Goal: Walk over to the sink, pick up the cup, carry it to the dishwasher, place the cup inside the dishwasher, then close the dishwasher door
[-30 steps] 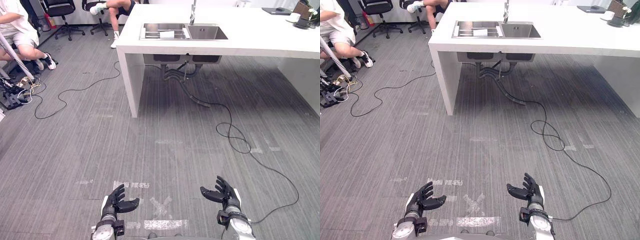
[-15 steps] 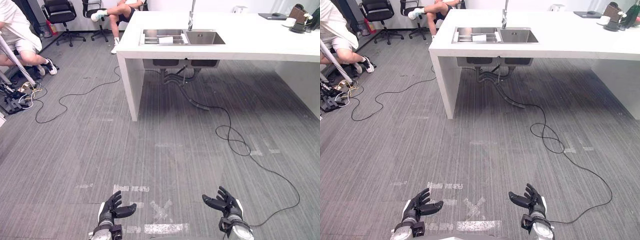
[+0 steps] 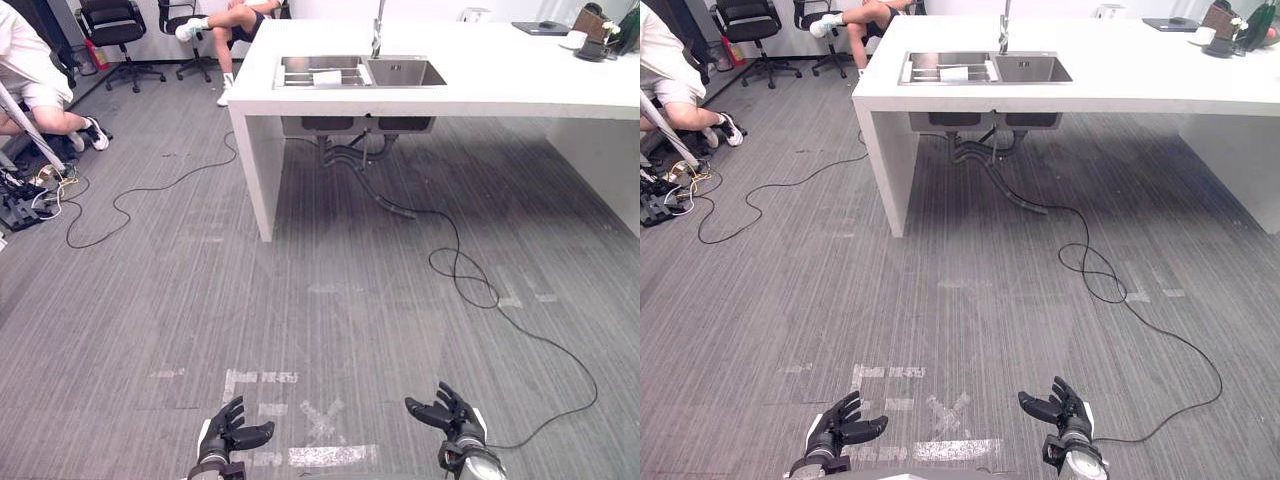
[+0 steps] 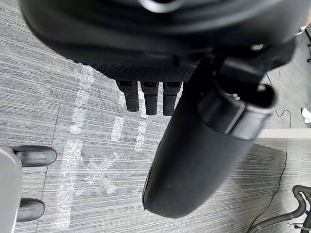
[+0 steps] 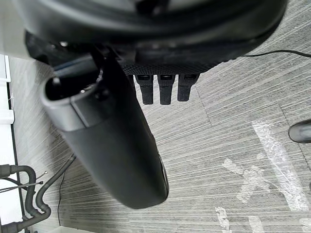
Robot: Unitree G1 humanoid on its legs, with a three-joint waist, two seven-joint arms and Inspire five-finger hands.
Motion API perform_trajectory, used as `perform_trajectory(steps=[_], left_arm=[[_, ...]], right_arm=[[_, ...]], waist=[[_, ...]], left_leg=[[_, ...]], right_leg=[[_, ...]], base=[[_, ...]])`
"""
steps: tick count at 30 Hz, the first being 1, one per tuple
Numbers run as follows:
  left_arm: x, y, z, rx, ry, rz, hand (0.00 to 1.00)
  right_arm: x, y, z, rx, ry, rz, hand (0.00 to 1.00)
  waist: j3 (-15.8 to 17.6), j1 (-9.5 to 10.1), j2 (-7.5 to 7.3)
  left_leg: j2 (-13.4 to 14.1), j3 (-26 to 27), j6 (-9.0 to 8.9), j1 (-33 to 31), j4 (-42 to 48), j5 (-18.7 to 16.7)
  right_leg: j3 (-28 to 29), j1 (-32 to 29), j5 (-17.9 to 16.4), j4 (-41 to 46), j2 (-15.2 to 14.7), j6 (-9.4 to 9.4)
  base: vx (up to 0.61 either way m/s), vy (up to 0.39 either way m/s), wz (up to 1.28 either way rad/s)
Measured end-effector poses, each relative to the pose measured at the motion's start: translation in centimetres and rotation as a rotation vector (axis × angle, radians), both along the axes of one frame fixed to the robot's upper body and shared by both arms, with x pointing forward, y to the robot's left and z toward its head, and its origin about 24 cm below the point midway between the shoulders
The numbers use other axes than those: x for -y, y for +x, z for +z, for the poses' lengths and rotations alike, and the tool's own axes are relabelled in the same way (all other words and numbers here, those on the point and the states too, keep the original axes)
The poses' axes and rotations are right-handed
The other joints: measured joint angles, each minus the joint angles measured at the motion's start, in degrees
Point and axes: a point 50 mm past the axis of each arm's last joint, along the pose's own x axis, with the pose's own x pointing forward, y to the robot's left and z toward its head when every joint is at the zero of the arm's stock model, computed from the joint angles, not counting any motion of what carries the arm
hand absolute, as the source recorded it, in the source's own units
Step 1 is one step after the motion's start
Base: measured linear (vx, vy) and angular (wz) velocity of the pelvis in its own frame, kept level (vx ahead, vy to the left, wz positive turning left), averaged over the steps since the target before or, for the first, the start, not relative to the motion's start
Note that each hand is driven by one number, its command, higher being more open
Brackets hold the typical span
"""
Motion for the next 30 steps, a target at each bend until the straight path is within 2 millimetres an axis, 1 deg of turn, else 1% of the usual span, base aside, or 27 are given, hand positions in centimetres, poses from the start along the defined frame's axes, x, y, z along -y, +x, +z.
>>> perform_trajectory(steps=[3,5,6,7,8,9,10,11,12,13,15,16,18,19,20,21,22,23,24,25,26,27,28,29,30], left_arm=[[0.0,0.4,0.4,0.03,-0.003,0.007,0.9],[0.2,1.0,0.8,0.066,-0.006,0.008,0.9],[0.2,1.4,1.2,0.091,-0.006,0.011,0.9],[0.1,1.6,1.3,0.103,-0.008,0.015,0.9],[0.2,2.3,1.8,0.137,-0.011,0.017,0.9],[0.2,2.5,2.0,0.148,-0.01,0.017,0.9],[0.3,2.7,2.1,0.159,-0.01,0.016,0.9],[0.2,3.2,2.6,0.185,-0.005,0.01,0.9],[0.2,3.3,2.7,0.193,-0.003,0.01,0.9],[0.2,3.4,2.8,0.201,-0.009,0.013,0.9],[0.4,3.6,2.9,0.211,-0.017,0.015,0.9],[0.5,3.9,3.1,0.222,-0.02,0.011,0.9],[0.8,4.7,3.5,0.247,-0.023,-0.005,0.9],[0.9,5.4,3.7,0.264,-0.024,-0.011,0.9],[0.6,5.6,3.9,0.272,-0.013,-0.017,0.9],[0.4,5.6,3.9,0.269,-0.006,-0.019,0.9],[0.7,5.3,3.2,0.236,-0.017,-0.009,0.9],[0.8,5.2,3.0,0.225,-0.022,-0.004,0.9],[0.9,5.3,3.0,0.225,-0.027,0.001,0.9],[1.4,5.4,2.9,0.227,-0.045,0.01,0.9],[2.0,5.2,2.9,0.228,-0.066,0.016,0.9],[2.3,4.9,2.8,0.225,-0.075,0.019,0.9],[2.8,4.7,2.9,0.233,-0.092,0.022,0.9],[3.2,4.7,3.1,0.245,-0.107,0.025,0.9],[3.4,4.8,3.3,0.259,-0.112,0.025,0.9]], right_arm=[[0.1,0.7,0.4,0.024,-0.008,0.002,0.9],[0.5,1.5,0.9,0.059,-0.024,0.004,0.9],[0.6,2.0,1.2,0.077,-0.032,0.003,0.9],[0.7,2.2,1.4,0.084,-0.034,0.0,0.9],[0.9,2.7,1.7,0.104,-0.045,-0.009,0.9],[0.9,2.8,1.9,0.112,-0.048,-0.009,0.9],[0.9,3.0,2.0,0.121,-0.051,-0.008,0.9],[0.7,3.3,2.3,0.138,-0.051,-0.004,0.9],[0.6,3.3,2.3,0.143,-0.052,0.001,0.9],[0.4,3.5,2.5,0.151,-0.054,0.013,0.9],[0.2,4.0,3.0,0.178,-0.058,0.031,0.9],[0.1,4.3,3.2,0.192,-0.06,0.037,0.9],[0.3,4.6,3.4,0.199,-0.064,0.043,0.9],[0.4,4.8,3.3,0.189,-0.07,0.06,0.9],[0.3,4.6,3.1,0.176,-0.075,0.079,0.9],[0.3,4.4,3.0,0.168,-0.075,0.083,0.9],[0.7,4.2,2.8,0.145,-0.083,0.085,0.9],[0.6,4.5,2.8,0.15,-0.08,0.087,0.9],[0.5,4.6,2.9,0.154,-0.079,0.088,0.9],[0.5,4.7,3.0,0.163,-0.08,0.089,0.9],[0.2,4.2,3.1,0.168,-0.079,0.089,0.9],[0.1,4.1,3.1,0.172,-0.077,0.088,0.9],[0.0,4.2,3.4,0.19,-0.081,0.088,0.9],[-0.3,4.3,3.8,0.215,-0.076,0.08,0.9],[-0.4,4.6,4.0,0.234,-0.075,0.078,0.9]], waist=[[0.6,0.26,0.55],[1.4,0.28,1.16],[1.9,0.3,1.3],[2.0,0.3,1.25],[3.0,0.24,1.06],[3.2,0.27,1.01],[3.5,0.37,1.08],[5.0,0.16,0.67],[5.5,0.14,0.27],[6.0,0.18,-0.04],[6.0,-0.16,-0.06],[6.0,-0.26,-0.1],[6.3,-0.53,0.28],[6.6,-0.75,0.88],[6.3,-0.75,0.14],[6.2,-0.87,-0.68],[6.0,-0.79,1.03],[5.9,-1.39,1.62],[6.2,-1.69,1.89],[6.9,-1.91,2.07],[7.1,-1.27,2.01],[7.2,-1.28,2.01],[7.4,-0.98,1.77],[7.7,0.05,1.29],[7.8,0.34,1.05]], left_leg=[[0.3,1.4,0.33,-1.9,3.0,-2.3],[0.4,2.5,0.65,-3.7,6.7,-4.8],[0.4,2.9,0.82,-4.6,9.0,-6.6],[0.4,3.1,0.96,-4.9,10.3,-7.6],[0.3,3.4,1.48,-5.2,13.2,-10.0],[0.2,3.5,1.77,-5.1,14.0,-10.8],[0.3,3.5,1.87,-4.9,14.8,-11.6],[0.2,3.3,2.62,-3.0,16.4,-12.9],[0.0,3.3,2.79,-2.3,17.1,-13.7],[-0.1,3.1,2.73,-0.9,18.4,-15.5],[-0.1,2.4,2.37,0.6,18.8,-17.3],[0.0,1.9,2.03,1.5,18.6,-17.8],[1.3,0.5,1.21,3.1,17.8,-18.6],[2.9,-0.6,-0.19,4.2,17.4,-19.3],[3.4,-1.0,-2.11,5.4,17.1,-20.3],[3.4,-1.1,-3.35,6.5,17.1,-21.2],[5.9,-1.1,-4.43,7.5,18.2,-21.9],[7.8,-0.8,-5.73,6.0,22.4,-20.9],[8.7,-0.7,-6.33,4.7,26.4,-20.0],[10.6,-0.4,-6.07,0.3,38.9,-15.7],[13.1,-0.5,-5.96,-4.8,52.3,-11.5],[14.2,0.0,-5.96,-6.7,57.5,-11.5],[16.3,1.6,-5.85,-9.8,64.0,-11.6],[17.3,2.9,-5.37,-12.5,65.9,-11.9],[17.7,3.1,-5.34,-14.6,65.8,-11.9]], right_leg=[[1.3,-1.4,-0.5,1.2,0.1,0.17],[2.3,-3.2,-2.3,4.3,0.0,0.66],[2.7,-4.2,-4.2,7.4,-0.1,0.93],[2.8,-5.0,-5.4,9.4,-0.3,1.31],[2.7,-7.0,-8.5,15.6,-0.8,3.22],[2.5,-8.1,-9.3,18.8,-1.0,3.81],[2.2,-10.1,-9.8,23.9,-1.1,4.25],[0.6,-14.4,-10.0,36.1,-2.0,4.81],[-0.4,-15.6,-10.5,40.1,-2.8,4.98],[-2.5,-17.7,-12.0,45.8,-4.8,4.53],[-5.0,-20.7,-14.3,47.8,-7.1,4.33],[-5.6,-22.3,-15.0,47.0,-7.9,4.47],[-6.6,-25.0,-15.3,42.7,-7.8,4.35],[-7.2,-26.1,-14.0,36.9,-6.6,4.03],[-7.0,-25.8,-7.3,28.1,-5.9,3.27],[-7.0,-25.4,0.4,26.2,-6.6,0.18],[-8.5,-24.7,-2.2,28.1,-4.8,-1.91],[-9.5,-22.9,-3.9,26.6,-3.3,-2.51],[-10.1,-21.2,-4.3,25.6,-2.7,-2.96],[-10.8,-16.9,-4.6,22.2,-1.3,-3.32],[-10.6,-12.0,-4.6,18.5,-0.3,-3.58],[-10.6,-9.5,-4.7,17.0,0.1,-3.75],[-9.9,-5.1,-4.9,14.5,0.4,-4.05],[-8.4,-2.0,-5.0,12.2,0.4,-4.09],[-7.8,-0.5,-5.0,10.8,0.3,-4.1]], base=[[0.05,0.025,-0.24],[0.05,0.032,-0.25],[0.04,0.033,-0.18],[0.08,0.053,-0.15],[0.07,0.047,-0.09],[0.12,0.054,-0.08],[0.15,0.038,0.02],[0.18,0.031,0.06],[0.23,0.027,0.06],[0.2,0.02,0.02],[0.3,0.012,0.12],[0.43,-0.028,0.28],[0.42,-0.089,0.36],[0.59,-0.197,0.44],[0.5,-0.169,0.43],[0.65,-0.224,0.19],[0.55,-0.211,0.05],[0.66,-0.255,0.02],[0.52,-0.222,0.18],[0.51,-0.204,0.13],[0.49,-0.188,0.08],[0.46,-0.139,-0.11],[0.41,-0.092,-0.28],[0.38,-0.07,-0.38],[0.32,-0.021,-0.41]])
